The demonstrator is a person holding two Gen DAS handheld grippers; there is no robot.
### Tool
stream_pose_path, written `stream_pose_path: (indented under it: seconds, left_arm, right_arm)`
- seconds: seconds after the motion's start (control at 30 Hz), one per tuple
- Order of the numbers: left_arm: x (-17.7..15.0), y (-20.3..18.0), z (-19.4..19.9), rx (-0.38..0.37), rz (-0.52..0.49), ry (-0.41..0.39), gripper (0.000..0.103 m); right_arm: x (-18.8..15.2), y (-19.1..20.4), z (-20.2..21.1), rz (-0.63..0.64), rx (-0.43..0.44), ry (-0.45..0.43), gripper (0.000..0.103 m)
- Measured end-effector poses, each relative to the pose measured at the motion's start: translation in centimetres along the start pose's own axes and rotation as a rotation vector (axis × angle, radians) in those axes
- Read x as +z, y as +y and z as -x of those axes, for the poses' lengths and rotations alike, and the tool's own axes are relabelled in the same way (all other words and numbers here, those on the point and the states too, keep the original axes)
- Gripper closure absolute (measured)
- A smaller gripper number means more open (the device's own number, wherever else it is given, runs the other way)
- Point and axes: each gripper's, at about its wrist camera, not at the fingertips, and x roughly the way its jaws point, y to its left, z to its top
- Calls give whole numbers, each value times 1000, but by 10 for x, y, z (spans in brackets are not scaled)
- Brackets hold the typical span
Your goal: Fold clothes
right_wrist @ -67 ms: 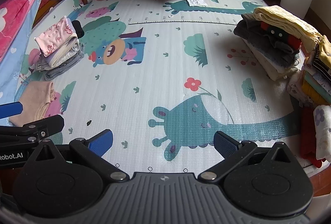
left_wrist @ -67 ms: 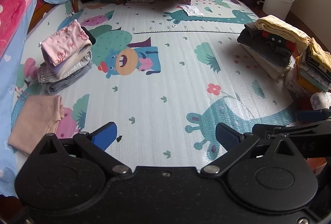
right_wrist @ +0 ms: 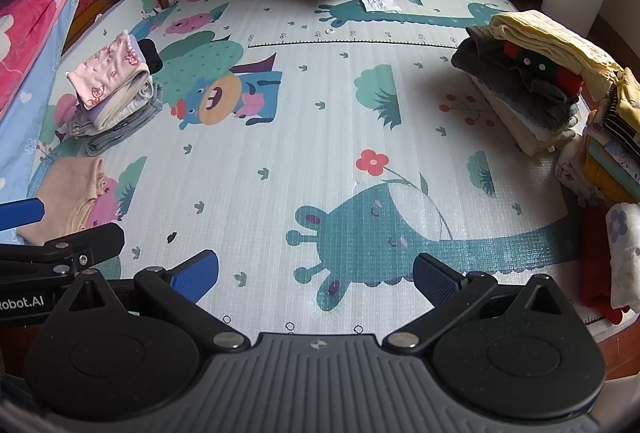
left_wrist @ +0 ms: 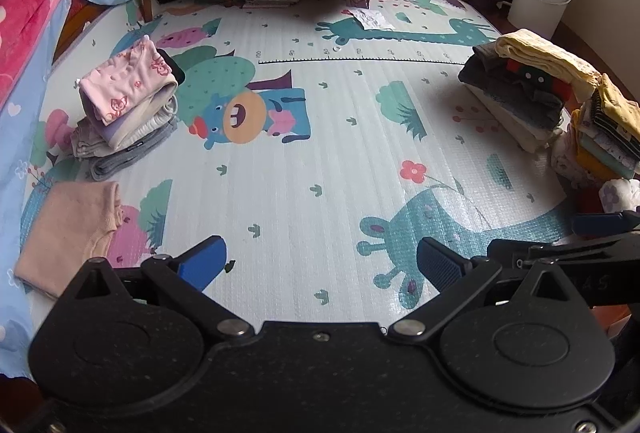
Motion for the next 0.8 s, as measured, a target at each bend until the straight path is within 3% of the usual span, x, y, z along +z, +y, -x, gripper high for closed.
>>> stream_pose_path:
  seconds: [0.37,0.43,0.8]
  left_arm:
    - [-17,-5,-1,-7,-2,-16,0]
    - [-2,4,-2,-7,9,2,0]
    - [-2,-2,1,-8,16,5,0]
  right_arm:
    - [-1,-1,0,5,-10,1,0]
    - [-1,-1,0,6,-11,1,0]
    - [-1,0,-1,6,-10,4,0]
